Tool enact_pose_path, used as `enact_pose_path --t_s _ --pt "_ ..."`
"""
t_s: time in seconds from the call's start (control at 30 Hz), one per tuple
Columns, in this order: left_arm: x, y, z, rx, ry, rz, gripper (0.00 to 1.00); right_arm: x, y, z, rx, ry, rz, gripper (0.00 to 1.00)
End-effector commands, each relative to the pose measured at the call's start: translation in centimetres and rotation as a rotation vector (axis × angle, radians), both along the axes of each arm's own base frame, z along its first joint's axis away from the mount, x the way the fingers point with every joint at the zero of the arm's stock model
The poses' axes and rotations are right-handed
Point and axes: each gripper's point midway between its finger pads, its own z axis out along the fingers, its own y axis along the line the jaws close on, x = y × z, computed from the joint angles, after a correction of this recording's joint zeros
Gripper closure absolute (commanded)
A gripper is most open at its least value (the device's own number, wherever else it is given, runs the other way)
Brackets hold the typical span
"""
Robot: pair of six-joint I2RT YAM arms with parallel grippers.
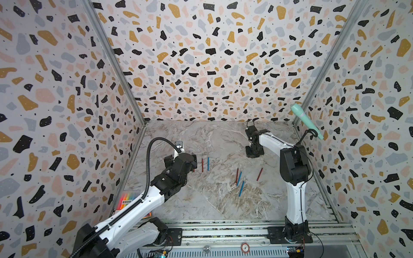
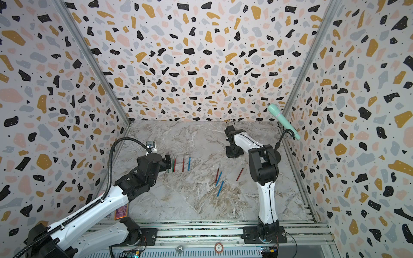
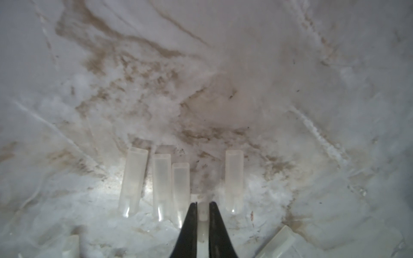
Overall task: Remove protective caps from carving knives
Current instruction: Place the protective sleeve at the center of the board.
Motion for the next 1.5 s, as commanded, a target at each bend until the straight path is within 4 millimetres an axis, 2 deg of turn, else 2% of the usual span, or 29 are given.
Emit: enact_pose_path --t_s 0.0,0.17,0.53,0.9,1.23,1.47 --pt "0.2 -0.2 0.5 0.009 -0.014 -0.004 0.0 0.7 -0.3 1.8 -0.014 -0.018 0.012 1.0" --pt "0.2 -0.2 0.4 0.014 -0.012 -0.003 0.01 0.8 -0.6 1.0 -0.021 0.004 0.012 1.0" --pt "0.3 -0.2 0.1 0.028 0.002 -0.004 0.01 1.7 -0.7 0.8 -0.029 0.013 0.015 1.0" --pt "0.4 -0.3 -0.2 0.037 0.015 -0.004 0.01 1.9 -0.6 0.3 -0.031 0.038 0.021 1.0" --pt "0.5 -0.4 -0.6 0.048 0.031 -0.006 0.01 1.8 -0.4 0.0 -0.021 0.049 0.025 0.74" --pt "0.6 -0.5 -0.6 0.05 0.031 -0.005 0.01 2.0 -0.2 0.4 -0.011 0.043 0.025 0.73"
